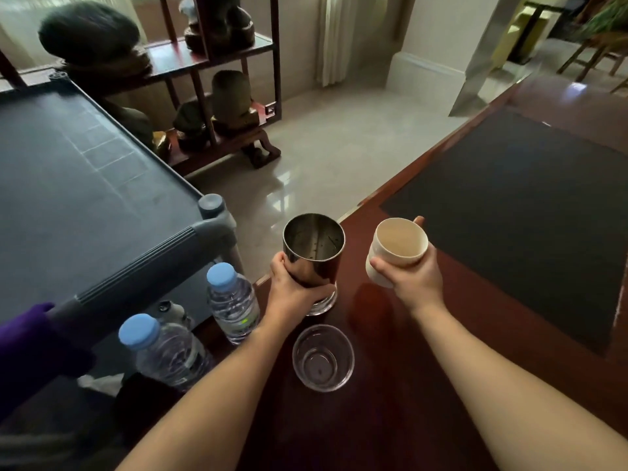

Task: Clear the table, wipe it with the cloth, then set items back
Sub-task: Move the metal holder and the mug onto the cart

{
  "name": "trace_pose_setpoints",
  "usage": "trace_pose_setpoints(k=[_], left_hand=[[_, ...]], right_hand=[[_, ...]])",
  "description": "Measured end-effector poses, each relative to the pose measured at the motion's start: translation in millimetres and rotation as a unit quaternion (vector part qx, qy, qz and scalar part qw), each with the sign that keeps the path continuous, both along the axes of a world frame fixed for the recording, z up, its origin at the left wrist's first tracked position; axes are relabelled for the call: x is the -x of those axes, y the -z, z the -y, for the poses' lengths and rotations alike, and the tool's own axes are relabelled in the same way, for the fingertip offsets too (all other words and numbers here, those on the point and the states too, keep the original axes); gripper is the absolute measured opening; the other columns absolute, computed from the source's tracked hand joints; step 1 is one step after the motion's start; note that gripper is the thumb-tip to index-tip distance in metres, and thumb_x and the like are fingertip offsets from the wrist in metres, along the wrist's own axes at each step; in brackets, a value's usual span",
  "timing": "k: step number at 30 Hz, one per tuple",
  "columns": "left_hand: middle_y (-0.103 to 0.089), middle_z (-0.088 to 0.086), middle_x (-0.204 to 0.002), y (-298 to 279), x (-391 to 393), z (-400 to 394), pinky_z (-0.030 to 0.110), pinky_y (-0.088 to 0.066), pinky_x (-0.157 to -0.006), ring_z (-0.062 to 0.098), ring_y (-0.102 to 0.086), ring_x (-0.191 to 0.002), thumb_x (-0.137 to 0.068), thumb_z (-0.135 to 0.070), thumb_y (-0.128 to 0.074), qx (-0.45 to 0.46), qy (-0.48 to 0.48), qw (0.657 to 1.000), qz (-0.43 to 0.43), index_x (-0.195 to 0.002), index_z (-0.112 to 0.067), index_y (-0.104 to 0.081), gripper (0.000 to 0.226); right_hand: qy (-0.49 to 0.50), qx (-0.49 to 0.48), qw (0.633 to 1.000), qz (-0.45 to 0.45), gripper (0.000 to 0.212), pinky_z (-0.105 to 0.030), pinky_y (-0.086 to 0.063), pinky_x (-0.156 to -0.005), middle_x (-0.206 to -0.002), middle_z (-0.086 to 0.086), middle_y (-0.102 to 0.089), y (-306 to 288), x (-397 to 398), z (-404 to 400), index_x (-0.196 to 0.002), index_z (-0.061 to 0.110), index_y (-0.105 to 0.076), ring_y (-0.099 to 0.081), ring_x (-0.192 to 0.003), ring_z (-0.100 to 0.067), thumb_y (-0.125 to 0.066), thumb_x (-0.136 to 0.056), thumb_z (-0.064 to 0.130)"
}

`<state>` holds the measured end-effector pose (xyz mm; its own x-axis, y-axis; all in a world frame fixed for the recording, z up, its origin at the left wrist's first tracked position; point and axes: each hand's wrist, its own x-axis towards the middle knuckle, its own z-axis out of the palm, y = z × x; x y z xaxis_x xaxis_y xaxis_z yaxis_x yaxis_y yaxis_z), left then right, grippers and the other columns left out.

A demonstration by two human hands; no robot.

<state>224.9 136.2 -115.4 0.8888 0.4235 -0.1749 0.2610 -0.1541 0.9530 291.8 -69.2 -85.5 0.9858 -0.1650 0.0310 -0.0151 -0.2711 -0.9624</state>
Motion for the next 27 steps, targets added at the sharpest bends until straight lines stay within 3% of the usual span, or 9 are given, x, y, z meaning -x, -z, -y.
trace_pose_setpoints(k=[3, 7, 13, 18, 23, 27], left_hand=[[-0.057, 0.001, -0.126, 5, -1, -3, 0.035, -0.049, -0.098, 0.013, -0.058, -0.112, -0.037, -0.051, -0.088, 0.0, -0.005, 1.0, 0.001, -0.127, -0.039, -0.025, 0.11], [-0.06, 0.001, -0.123, 11, -1, -3, 0.039, -0.05, -0.099, 0.011, -0.058, -0.113, -0.039, -0.045, -0.091, 0.016, -0.01, 1.0, 0.006, -0.123, -0.044, -0.025, 0.107], [-0.053, -0.004, -0.127, 15, 0, -2, 0.038, -0.048, -0.102, 0.01, -0.053, -0.118, -0.04, -0.046, -0.091, 0.014, -0.012, 1.0, 0.016, -0.118, -0.051, -0.023, 0.104], [-0.051, 0.002, -0.131, 16, 2, -1, 0.039, -0.047, -0.103, 0.015, -0.052, -0.121, -0.042, -0.045, -0.089, 0.005, -0.017, 1.0, 0.018, -0.121, -0.045, -0.023, 0.103], [-0.031, -0.003, -0.132, 17, 2, 2, 0.021, -0.029, -0.103, 0.003, -0.03, -0.119, -0.046, -0.04, -0.091, -0.031, -0.022, 0.999, 0.029, -0.134, -0.027, -0.028, 0.109], [-0.032, -0.003, -0.134, 18, 3, 2, 0.027, -0.032, -0.107, 0.01, -0.033, -0.128, -0.045, -0.042, -0.09, -0.029, -0.022, 0.999, 0.028, -0.135, -0.032, -0.027, 0.11]], right_hand=[[-0.01, -0.004, 1.0, 0.0, 0.083, -0.005, -0.041, -0.074, -0.106, 0.024, -0.059, 9, -14, -12, -0.122, 0.032, -0.049, -0.058, -0.094, 0.01, -0.095, -0.053, 0.031], [-0.02, -0.007, 1.0, -0.009, 0.087, -0.017, -0.043, -0.083, -0.111, 0.016, -0.059, 23, -31, -27, -0.128, 0.026, -0.049, -0.058, -0.101, -0.004, -0.095, -0.054, 0.032], [-0.026, 0.008, 1.0, -0.011, 0.091, -0.02, -0.042, -0.085, -0.112, 0.014, -0.057, 39, -48, -49, -0.132, 0.022, -0.048, -0.056, -0.104, -0.006, -0.093, -0.054, 0.038], [-0.019, -0.006, 1.0, -0.022, 0.099, -0.023, -0.048, -0.09, -0.114, 0.012, -0.061, 44, -51, -56, -0.13, 0.025, -0.048, -0.06, -0.105, -0.007, -0.087, -0.043, 0.052], [-0.023, -0.013, 0.999, -0.026, 0.101, -0.03, -0.049, -0.096, -0.118, 0.01, -0.062, 46, -52, -56, -0.13, 0.026, -0.046, -0.06, -0.107, -0.007, -0.088, -0.042, 0.055], [-0.032, -0.019, 0.999, -0.027, 0.099, -0.03, -0.05, -0.095, -0.114, 0.015, -0.061, 49, -51, -55, -0.129, 0.028, -0.045, -0.06, -0.106, -0.005, -0.088, -0.043, 0.054]])
